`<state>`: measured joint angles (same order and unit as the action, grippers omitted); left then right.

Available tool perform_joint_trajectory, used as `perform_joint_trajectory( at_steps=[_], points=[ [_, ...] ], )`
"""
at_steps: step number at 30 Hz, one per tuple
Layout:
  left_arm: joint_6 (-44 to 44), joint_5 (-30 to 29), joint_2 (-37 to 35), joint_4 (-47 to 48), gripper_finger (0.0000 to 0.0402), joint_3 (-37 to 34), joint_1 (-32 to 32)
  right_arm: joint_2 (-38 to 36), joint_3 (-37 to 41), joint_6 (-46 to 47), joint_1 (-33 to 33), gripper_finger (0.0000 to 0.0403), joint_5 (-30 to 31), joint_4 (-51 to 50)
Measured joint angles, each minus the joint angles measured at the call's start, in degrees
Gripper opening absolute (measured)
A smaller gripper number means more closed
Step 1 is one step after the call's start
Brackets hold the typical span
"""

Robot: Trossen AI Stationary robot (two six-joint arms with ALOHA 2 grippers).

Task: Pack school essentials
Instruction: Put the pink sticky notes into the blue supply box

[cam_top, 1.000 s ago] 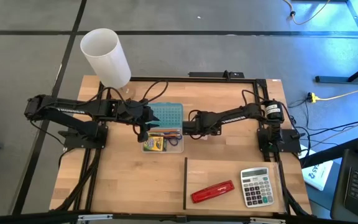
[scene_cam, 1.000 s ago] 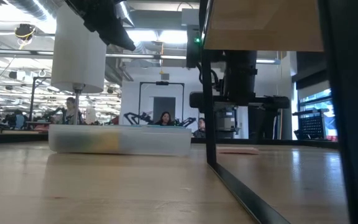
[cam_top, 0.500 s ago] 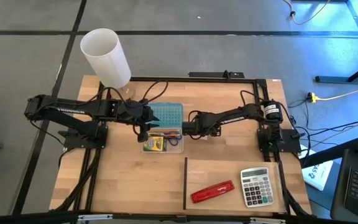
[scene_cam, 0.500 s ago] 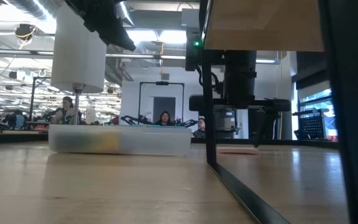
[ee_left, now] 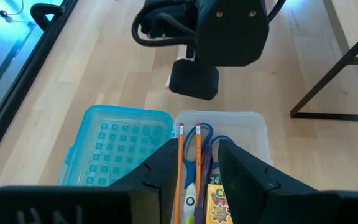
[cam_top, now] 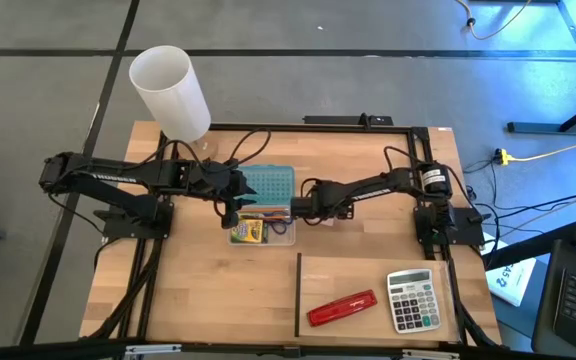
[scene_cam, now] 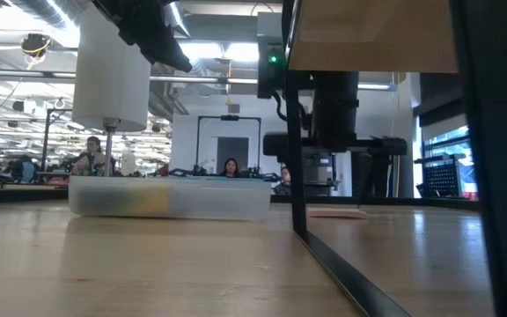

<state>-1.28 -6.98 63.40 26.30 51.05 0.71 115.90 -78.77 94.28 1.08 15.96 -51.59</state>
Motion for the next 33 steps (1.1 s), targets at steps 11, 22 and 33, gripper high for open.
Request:
perform_joint_trajectory(
  at_steps=[11,22,33],
  points=[
    [0.0,0.0,0.0,0.0,0.0108,0.0,0.0,0.0,0.7,3.2,1.3,0.04,0.0,-2.8],
    [0.0,0.0,0.0,0.0,0.0108,0.0,0.0,0.0,0.8,3.2,1.2,0.04,0.9,0.8],
    [0.0,0.0,0.0,0.0,0.0108,0.0,0.0,0.4,-1.2,4.6,1.2,0.04,1.8,-0.9]
  ],
)
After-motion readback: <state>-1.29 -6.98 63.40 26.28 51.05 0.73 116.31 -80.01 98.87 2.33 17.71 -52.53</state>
